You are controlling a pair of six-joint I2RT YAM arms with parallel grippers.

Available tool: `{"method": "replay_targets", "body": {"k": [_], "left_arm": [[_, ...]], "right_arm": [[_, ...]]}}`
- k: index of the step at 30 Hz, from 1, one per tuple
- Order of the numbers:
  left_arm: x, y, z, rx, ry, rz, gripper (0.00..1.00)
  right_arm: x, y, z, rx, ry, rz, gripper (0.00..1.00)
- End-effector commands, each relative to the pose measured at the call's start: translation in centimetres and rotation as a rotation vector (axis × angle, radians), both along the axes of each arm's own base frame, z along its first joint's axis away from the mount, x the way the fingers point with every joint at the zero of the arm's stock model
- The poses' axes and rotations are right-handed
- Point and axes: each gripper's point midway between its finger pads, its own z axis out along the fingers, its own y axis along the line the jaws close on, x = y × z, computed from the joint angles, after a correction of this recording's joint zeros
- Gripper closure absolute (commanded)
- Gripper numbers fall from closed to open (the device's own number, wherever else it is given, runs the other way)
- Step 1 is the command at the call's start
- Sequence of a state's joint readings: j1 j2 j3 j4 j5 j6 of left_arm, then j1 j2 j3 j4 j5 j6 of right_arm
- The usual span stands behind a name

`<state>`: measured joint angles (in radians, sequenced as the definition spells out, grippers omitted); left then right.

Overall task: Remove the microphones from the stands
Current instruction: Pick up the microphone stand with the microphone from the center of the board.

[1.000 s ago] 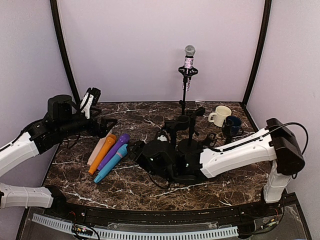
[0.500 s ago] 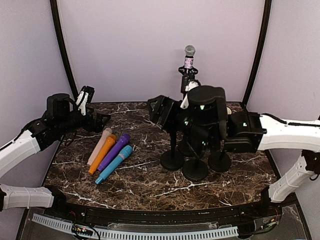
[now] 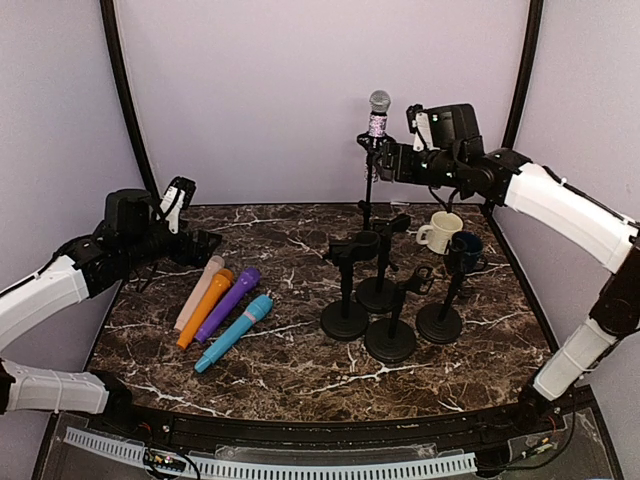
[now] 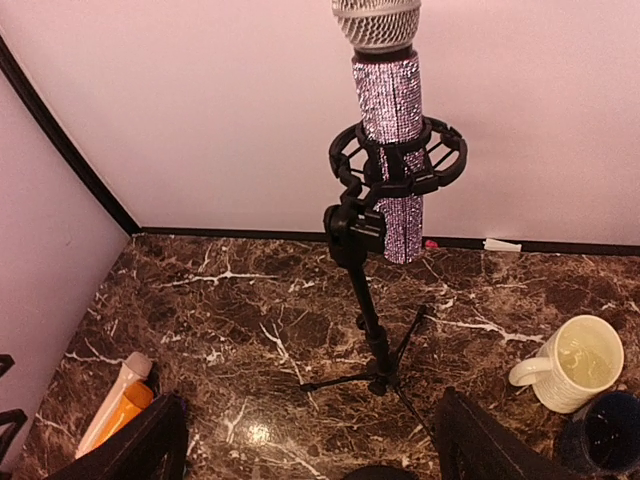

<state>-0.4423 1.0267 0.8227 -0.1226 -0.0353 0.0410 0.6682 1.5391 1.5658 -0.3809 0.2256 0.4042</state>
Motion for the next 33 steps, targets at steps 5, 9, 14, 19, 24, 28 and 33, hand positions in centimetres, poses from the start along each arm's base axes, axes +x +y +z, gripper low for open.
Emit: {"method": "replay_targets", "body": {"k": [5,9,14,19,24,28,33], "left_arm": [[0.1,-0.1,-0.7,0.02,0.019,-0.01,0.02],[0.2,-0.2,-1.0,0.025,0.024,-0.013,0.02],[0.6,-0.5,-1.4,0.032,0.04,-0.024,0.02],[0.9,-0.9,-1.7,0.032,0.056,-0.034,0.02],[1.0,-1.0,-2.0,0.035,0.064,-0.035,0.02],[1.2,-1.0,-2.3,0.041,0.071,-0.036,0.02],[1.4,-1.1,-2.8,0.051,0.086,-0.038,0.02]], "right_arm": [[5.2,1.1,-1.4,0.01,-0.084,0.221,0.18],[6.7,2.1,-2.2,-0.006,-0.121,0.268,0.23],[8.7,3.0,-4.5,-0.026,-0.111,0.269,0.32],[9.8,3.3,-5.9,-0.015,-0.116,0.254,0.4],[10.7,3.4,-6.1,-0.001,-0.161,0.23,0.49],[11.3,3.8,-6.7,-0.005,-0.164,0.234,0.57],[11.5,4.0,-7.2,-0.005,-0.164,0.24,0.65]]}}
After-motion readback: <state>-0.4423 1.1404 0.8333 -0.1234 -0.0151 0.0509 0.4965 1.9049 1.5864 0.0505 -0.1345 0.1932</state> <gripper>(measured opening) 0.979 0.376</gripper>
